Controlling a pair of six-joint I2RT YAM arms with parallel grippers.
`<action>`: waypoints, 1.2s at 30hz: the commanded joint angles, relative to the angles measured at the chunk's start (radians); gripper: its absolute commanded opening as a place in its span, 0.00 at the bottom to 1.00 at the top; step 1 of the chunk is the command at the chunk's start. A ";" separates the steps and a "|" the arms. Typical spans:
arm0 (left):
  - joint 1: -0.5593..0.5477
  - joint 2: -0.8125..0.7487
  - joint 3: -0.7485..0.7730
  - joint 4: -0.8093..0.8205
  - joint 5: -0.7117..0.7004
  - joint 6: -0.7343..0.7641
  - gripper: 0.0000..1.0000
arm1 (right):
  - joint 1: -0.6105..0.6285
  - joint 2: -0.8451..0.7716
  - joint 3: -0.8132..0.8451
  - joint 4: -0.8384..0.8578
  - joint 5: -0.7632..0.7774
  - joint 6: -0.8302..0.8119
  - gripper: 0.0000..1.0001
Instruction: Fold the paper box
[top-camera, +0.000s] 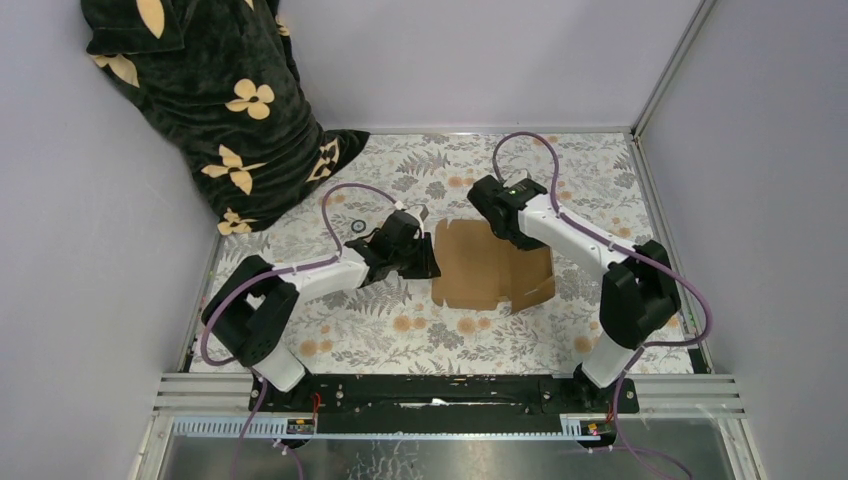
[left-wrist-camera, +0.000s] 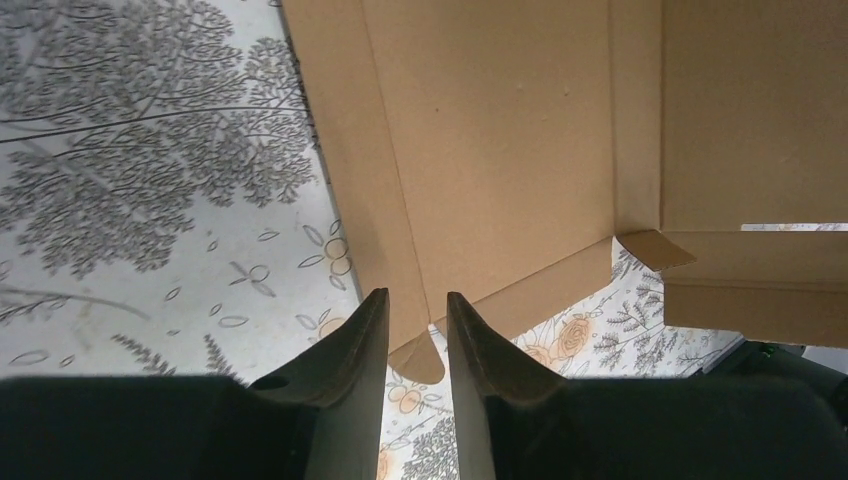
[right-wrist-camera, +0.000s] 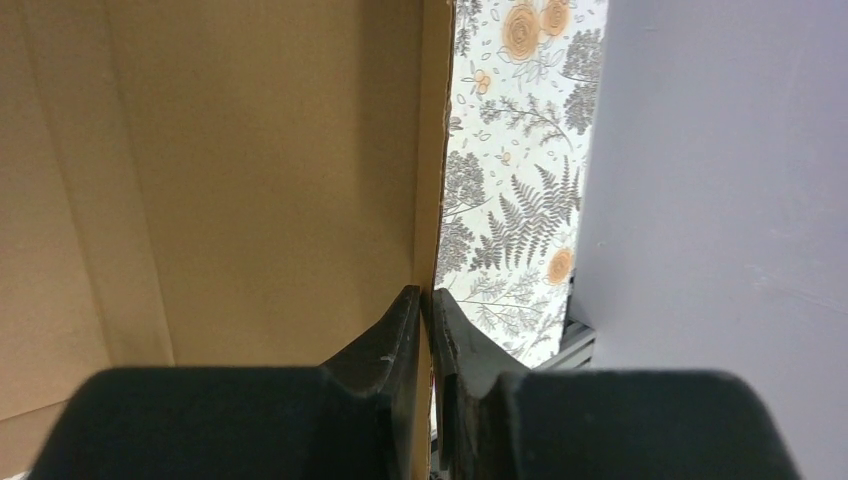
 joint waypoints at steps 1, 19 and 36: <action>-0.012 0.054 0.004 0.131 0.039 -0.021 0.34 | 0.032 0.039 0.056 -0.071 0.139 0.037 0.15; -0.052 0.222 0.054 0.295 0.077 -0.041 0.33 | 0.126 0.226 0.162 -0.252 0.283 0.157 0.17; -0.054 0.238 -0.049 0.427 0.104 -0.049 0.32 | 0.210 0.354 0.253 -0.362 0.332 0.248 0.16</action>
